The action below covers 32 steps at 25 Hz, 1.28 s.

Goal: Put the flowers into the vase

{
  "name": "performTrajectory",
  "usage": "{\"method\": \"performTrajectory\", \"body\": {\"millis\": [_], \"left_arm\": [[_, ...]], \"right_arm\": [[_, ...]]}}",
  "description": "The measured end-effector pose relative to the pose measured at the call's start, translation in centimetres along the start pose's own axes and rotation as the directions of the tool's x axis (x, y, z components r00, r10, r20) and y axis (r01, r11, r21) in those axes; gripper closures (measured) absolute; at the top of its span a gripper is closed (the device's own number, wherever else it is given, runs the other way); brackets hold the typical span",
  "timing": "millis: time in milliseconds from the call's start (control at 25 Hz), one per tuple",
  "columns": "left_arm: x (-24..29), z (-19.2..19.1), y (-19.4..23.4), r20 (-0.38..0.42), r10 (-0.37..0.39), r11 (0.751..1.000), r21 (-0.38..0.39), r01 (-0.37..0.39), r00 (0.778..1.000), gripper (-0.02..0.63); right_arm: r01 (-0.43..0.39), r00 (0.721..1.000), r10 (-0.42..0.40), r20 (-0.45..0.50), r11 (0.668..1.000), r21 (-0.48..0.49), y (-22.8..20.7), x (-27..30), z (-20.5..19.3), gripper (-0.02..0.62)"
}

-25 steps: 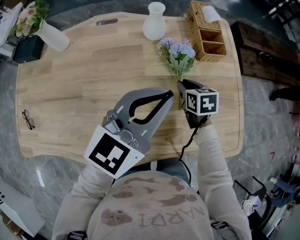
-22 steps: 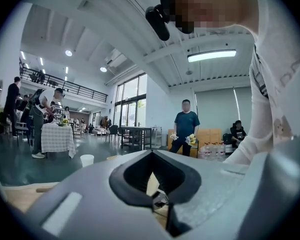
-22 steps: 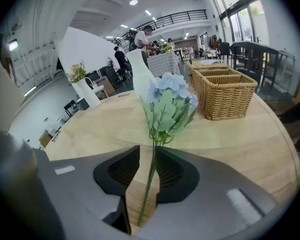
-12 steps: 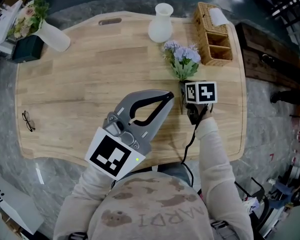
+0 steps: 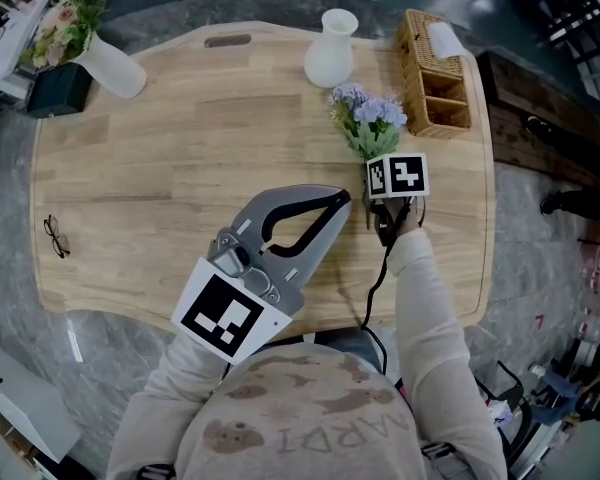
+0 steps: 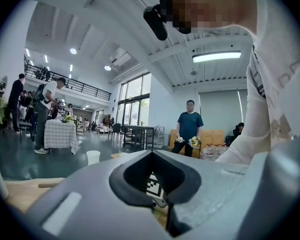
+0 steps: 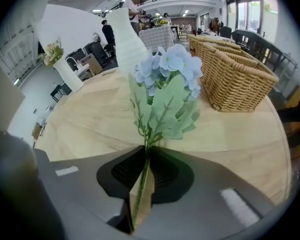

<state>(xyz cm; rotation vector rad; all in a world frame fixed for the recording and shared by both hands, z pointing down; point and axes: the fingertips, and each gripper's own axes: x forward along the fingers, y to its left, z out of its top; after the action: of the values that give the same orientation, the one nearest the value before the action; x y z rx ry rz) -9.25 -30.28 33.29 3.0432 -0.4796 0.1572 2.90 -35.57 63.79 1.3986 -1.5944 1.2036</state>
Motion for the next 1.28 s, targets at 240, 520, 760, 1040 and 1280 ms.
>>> {"method": "performTrajectory", "body": {"millis": [240, 520, 760, 1040, 1280], "left_arm": [[-0.3, 0.4, -0.2, 0.004, 0.000, 1.000, 0.008, 0.000, 1.000, 0.606], [0.3, 1.6, -1.2, 0.024, -0.002, 0.999, 0.037, 0.001, 1.000, 0.606], [1.2, 3.3, -2.6, 0.055, -0.011, 0.998, 0.063, 0.008, 0.998, 0.606], [2.4, 5.3, -3.4, 0.075, 0.012, 0.994, 0.108, -0.021, 0.997, 0.606], [2.2, 5.8, -2.9, 0.074, 0.068, 0.990, 0.117, -0.077, 0.995, 0.606]], "right_arm": [[-0.050, 0.993, 0.038, 0.114, 0.993, 0.109, -0.6, -1.4, 0.3, 0.559], [-0.096, 0.963, 0.064, 0.261, 0.989, 0.113, -0.8, -6.1, 1.1, 0.561], [-0.186, 0.884, 0.164, 0.438, 0.982, 0.009, 1.0, -13.6, 4.4, 0.560], [-0.255, 0.711, 0.315, 0.629, 0.949, -0.187, 4.6, -23.9, 10.5, 0.560], [-0.218, 0.592, 0.396, 0.702, 0.917, -0.334, 7.2, -28.5, 15.4, 0.560]]}}
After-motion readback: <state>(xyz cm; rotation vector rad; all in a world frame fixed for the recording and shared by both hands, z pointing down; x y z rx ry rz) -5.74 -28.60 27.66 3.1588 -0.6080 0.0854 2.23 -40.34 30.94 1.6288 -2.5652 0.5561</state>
